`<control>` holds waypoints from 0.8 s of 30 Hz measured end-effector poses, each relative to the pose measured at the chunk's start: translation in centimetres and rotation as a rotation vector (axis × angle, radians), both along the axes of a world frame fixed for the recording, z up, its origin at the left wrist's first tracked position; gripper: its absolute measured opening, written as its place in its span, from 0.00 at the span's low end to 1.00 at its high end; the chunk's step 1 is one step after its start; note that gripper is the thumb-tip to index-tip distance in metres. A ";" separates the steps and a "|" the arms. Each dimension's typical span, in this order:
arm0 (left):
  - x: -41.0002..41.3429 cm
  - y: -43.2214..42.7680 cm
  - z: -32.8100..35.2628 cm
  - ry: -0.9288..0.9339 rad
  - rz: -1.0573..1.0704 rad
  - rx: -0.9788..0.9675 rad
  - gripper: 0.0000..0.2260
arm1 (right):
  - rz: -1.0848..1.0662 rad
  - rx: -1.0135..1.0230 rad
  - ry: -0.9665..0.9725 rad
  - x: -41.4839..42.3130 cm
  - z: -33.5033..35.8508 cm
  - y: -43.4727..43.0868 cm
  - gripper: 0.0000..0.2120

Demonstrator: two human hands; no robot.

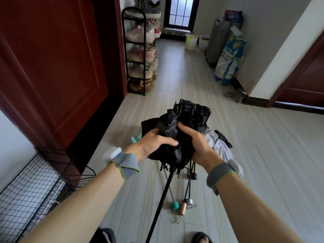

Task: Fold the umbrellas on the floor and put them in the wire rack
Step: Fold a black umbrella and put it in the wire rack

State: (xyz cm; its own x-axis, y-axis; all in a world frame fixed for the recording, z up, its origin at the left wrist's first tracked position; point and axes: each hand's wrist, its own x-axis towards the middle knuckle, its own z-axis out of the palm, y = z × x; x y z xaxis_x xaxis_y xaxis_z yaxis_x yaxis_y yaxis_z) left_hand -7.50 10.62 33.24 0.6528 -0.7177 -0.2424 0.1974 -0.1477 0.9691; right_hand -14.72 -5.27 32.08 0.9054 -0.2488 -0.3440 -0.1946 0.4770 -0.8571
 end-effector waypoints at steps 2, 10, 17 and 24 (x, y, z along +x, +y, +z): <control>0.2 0.0 0.0 -0.019 -0.012 0.004 0.10 | 0.041 -0.019 -0.003 -0.3 0.4 0.3 0.30; 0.9 0.7 -1.3 0.066 0.145 -0.155 0.23 | -0.298 -0.025 0.110 0.0 0.5 0.2 0.25; 1.8 1.8 -4.6 0.313 0.185 -0.026 0.27 | -0.235 0.209 -0.018 -0.6 0.7 1.0 0.08; 0.1 0.5 -2.2 0.498 -0.031 -0.143 0.19 | -0.202 0.054 0.122 0.0 1.6 3.3 0.16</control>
State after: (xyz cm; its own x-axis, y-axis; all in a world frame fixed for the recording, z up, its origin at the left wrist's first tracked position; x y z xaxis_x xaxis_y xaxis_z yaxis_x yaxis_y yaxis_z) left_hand -7.37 11.15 31.08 0.4614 -0.7833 -0.4166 0.6373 -0.0340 0.7699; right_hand -14.69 -1.94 33.69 0.7898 -0.3989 -0.4660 -0.1915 0.5613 -0.8051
